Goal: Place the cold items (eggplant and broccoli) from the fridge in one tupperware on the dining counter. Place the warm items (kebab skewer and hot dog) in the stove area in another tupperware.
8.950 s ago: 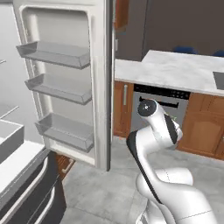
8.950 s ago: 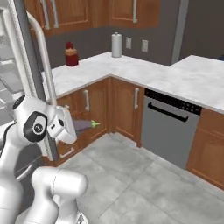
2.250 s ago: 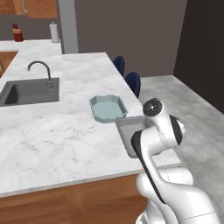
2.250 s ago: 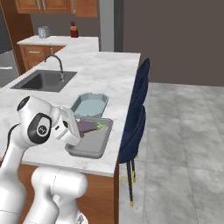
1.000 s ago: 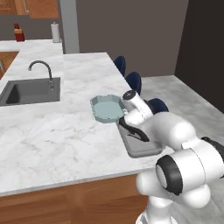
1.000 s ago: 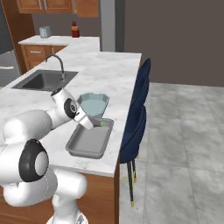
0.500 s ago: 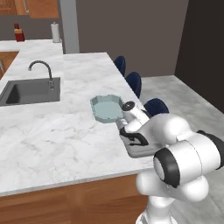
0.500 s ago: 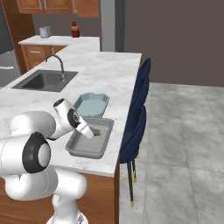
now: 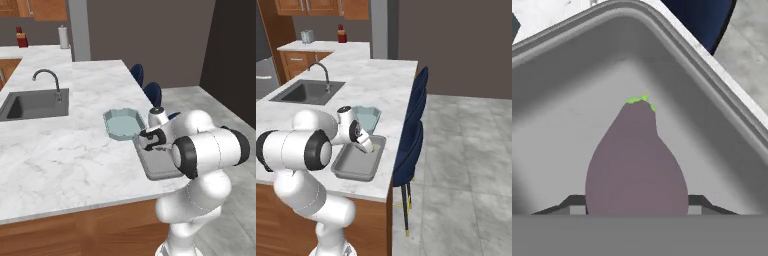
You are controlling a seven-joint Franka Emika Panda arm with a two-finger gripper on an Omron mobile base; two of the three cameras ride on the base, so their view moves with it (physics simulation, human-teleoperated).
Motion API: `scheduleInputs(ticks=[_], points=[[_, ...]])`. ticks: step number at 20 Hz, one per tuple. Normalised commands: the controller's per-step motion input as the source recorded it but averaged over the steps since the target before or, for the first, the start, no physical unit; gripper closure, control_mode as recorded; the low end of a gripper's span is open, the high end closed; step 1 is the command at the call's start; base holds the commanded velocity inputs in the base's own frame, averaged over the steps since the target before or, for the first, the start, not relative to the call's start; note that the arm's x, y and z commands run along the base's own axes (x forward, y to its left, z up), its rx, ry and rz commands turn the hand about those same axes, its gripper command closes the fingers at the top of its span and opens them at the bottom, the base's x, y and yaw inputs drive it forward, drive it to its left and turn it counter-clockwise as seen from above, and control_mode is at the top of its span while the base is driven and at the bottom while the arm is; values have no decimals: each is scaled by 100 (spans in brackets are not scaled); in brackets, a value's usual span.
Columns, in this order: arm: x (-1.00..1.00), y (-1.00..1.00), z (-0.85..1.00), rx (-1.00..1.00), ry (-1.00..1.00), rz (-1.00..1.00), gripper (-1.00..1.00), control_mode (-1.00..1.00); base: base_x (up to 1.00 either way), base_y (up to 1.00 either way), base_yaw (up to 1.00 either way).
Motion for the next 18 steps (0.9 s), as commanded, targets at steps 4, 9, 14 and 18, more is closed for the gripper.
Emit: scheduleInputs(ticks=[4, 9, 14, 18], points=[[58, 2, -47, 0, -17, 10, 100, -100, 0, 0, 0], [11, 11, -59, 0, -7, 14, -100, -100, 0, 0, 0], [-65, 9, 18, 0, -13, 19, -100, -100, 0, 0, 0], [-56, 0, 71, 0, -5, 21, -100, -100, 0, 0, 0]])
